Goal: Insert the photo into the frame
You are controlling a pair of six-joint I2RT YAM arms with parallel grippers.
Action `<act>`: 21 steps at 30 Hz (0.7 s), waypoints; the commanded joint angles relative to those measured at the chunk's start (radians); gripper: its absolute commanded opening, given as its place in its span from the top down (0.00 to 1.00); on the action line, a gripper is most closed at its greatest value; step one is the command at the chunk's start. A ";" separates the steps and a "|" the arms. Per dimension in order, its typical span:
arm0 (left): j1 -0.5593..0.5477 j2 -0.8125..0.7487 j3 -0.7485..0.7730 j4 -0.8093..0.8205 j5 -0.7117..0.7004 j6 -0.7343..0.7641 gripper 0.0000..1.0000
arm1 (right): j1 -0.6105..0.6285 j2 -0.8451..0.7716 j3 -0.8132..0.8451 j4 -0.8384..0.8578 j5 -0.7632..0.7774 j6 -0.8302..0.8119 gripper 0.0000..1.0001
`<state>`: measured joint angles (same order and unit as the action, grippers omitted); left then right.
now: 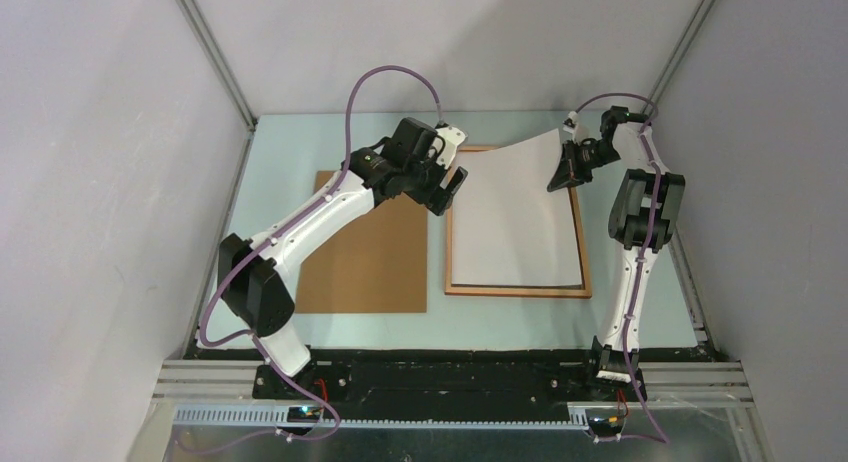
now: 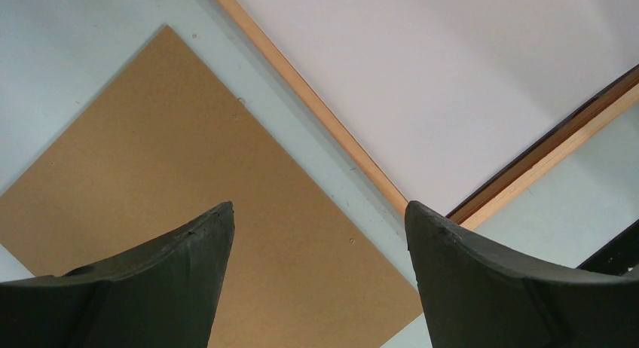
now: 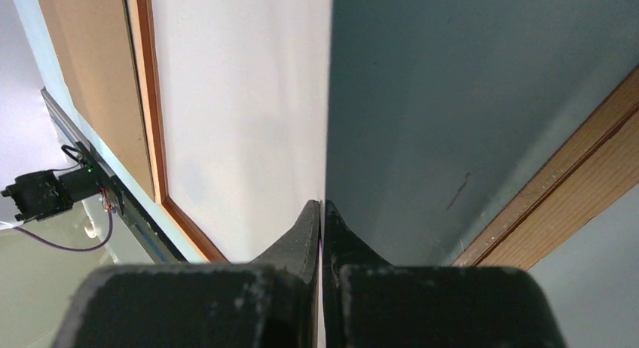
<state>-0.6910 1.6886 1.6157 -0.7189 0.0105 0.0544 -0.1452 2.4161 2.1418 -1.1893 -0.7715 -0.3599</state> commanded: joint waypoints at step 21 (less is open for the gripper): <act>0.005 -0.001 -0.011 0.018 -0.024 0.026 0.12 | -0.019 -0.043 -0.059 0.085 0.007 0.036 1.00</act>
<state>-0.6914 1.6886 1.6154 -0.7189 0.0017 0.0544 -0.1593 2.4161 2.0811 -1.1236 -0.7673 -0.3302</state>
